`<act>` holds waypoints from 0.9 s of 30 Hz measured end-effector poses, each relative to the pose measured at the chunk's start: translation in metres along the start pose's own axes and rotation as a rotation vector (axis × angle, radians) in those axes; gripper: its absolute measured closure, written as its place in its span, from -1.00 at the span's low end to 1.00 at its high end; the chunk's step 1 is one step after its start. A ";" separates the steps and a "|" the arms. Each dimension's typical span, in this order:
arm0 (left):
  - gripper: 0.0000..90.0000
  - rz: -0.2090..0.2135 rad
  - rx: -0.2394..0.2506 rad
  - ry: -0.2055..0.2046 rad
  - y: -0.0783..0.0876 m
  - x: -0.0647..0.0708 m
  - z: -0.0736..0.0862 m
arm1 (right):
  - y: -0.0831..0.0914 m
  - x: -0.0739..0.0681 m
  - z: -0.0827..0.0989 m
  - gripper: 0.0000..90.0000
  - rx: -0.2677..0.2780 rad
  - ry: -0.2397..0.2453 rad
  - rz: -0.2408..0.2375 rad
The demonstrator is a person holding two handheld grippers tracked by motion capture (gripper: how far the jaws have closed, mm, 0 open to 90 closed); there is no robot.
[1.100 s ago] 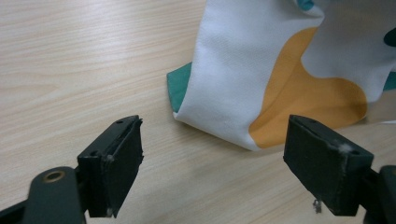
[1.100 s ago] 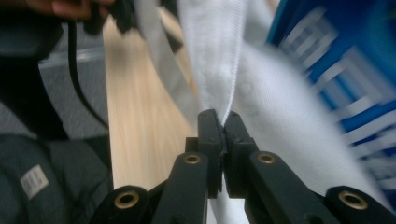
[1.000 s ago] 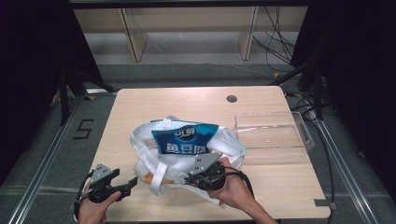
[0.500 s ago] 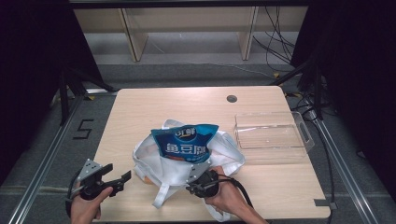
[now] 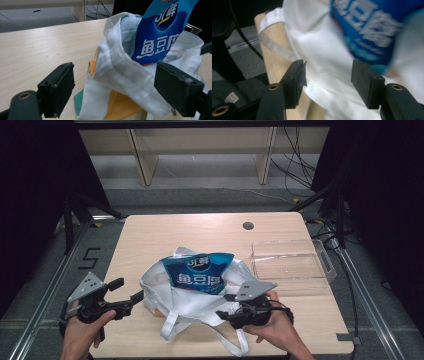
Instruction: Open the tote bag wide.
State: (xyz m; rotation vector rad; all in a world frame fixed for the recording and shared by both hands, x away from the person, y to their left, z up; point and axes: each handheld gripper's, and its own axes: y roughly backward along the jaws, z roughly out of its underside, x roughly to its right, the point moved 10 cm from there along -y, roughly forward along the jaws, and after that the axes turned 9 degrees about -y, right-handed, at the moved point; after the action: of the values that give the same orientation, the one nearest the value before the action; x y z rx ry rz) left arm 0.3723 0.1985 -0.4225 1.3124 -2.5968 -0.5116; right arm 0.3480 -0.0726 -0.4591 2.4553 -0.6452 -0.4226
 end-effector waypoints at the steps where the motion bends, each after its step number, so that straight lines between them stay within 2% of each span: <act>1: -0.64 0.002 -0.013 -0.001 -0.003 0.000 -0.003 | 0.005 0.004 -0.001 -0.01 0.010 -0.008 0.016; 2: -0.63 0.010 -0.024 0.000 -0.007 0.001 -0.005 | 0.013 0.012 0.000 0.00 0.014 -0.034 0.039; 3: -0.61 0.016 -0.031 0.003 -0.009 0.001 -0.006 | 0.023 0.025 0.000 0.00 0.025 -0.053 0.074; 5: -0.58 0.031 -0.062 -0.009 -0.017 0.001 -0.011 | 0.029 0.036 0.002 0.00 0.029 -0.080 0.099; 6: -0.56 0.031 -0.062 -0.009 -0.017 0.001 -0.011 | 0.029 0.036 0.002 0.00 0.029 -0.080 0.099; 7: -0.54 0.035 -0.080 -0.024 -0.024 0.001 -0.013 | 0.034 0.047 0.004 0.00 0.038 -0.104 0.134; 9: -0.53 0.042 -0.090 -0.038 -0.028 0.000 -0.014 | 0.035 0.049 0.005 0.00 0.031 -0.108 0.132; 10: -0.50 0.039 -0.096 -0.043 -0.031 -0.001 -0.015 | 0.038 0.055 0.005 0.00 0.043 -0.115 0.162; 13: -0.40 0.048 -0.103 -0.046 -0.041 -0.003 -0.019 | 0.043 0.063 0.007 0.00 0.035 -0.133 0.168; 14: -0.25 0.047 -0.104 -0.063 -0.046 -0.004 -0.021 | 0.046 0.069 0.009 0.00 0.041 -0.139 0.188; 15: -0.16 0.047 -0.104 -0.063 -0.046 -0.004 -0.021 | 0.046 0.069 0.009 0.00 0.041 -0.139 0.188; 16: -0.16 0.050 -0.103 -0.085 -0.049 -0.005 -0.022 | 0.047 0.073 0.008 0.01 0.046 -0.128 0.201; 17: 0.07 0.056 -0.098 -0.102 -0.052 -0.005 -0.021 | 0.048 0.077 0.009 0.01 0.053 -0.154 0.217; 18: 0.19 0.059 -0.103 -0.117 -0.055 -0.007 -0.020 | 0.048 0.079 0.012 0.02 0.040 -0.165 0.211; 19: 0.39 0.050 -0.104 -0.138 -0.059 -0.009 -0.017 | 0.048 0.084 0.015 0.02 0.041 -0.196 0.237; 22: 0.54 0.052 -0.095 -0.113 -0.066 -0.015 -0.011 | 0.049 0.095 0.016 0.06 0.044 -0.200 0.260; 23: 0.59 0.052 -0.095 -0.113 -0.066 -0.015 -0.011 | 0.049 0.095 0.016 0.06 0.044 -0.200 0.260; 25: 0.62 0.053 -0.109 -0.105 -0.071 -0.021 -0.004 | 0.047 0.103 0.015 0.12 0.061 -0.220 0.275; 26: 0.68 0.056 -0.113 -0.102 -0.073 -0.024 0.000 | 0.043 0.107 0.017 0.16 0.057 -0.220 0.272; 27: 0.70 0.056 -0.121 -0.092 -0.076 -0.028 0.007 | 0.041 0.106 0.019 0.20 0.039 -0.244 0.269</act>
State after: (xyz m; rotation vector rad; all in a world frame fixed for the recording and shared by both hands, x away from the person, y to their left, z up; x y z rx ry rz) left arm 0.4427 0.1814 -0.4586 1.2017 -2.6206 -0.7230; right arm 0.4142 -0.1669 -0.4669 2.3276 -1.0789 -0.6105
